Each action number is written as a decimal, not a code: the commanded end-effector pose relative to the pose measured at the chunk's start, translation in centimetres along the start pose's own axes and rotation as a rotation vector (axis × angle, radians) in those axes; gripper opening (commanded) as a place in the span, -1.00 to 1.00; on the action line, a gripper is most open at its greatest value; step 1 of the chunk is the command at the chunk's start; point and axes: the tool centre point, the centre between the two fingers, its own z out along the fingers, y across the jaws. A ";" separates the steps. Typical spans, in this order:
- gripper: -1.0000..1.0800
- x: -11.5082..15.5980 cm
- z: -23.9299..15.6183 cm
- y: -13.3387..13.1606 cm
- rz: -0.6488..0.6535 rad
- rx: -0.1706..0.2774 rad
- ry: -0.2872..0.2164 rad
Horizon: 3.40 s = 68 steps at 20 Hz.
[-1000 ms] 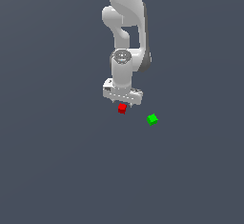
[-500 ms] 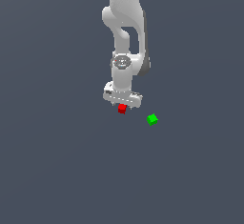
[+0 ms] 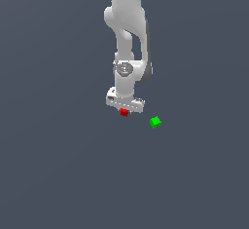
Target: Stack the red cube on top of the green cube.
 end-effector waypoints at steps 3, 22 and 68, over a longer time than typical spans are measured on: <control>-1.00 0.0 0.1 0.0 0.000 0.000 0.001; -1.00 -0.1 -3.4 0.0 0.000 0.001 0.001; -1.00 2.4 -4.4 -16.9 0.001 0.001 0.001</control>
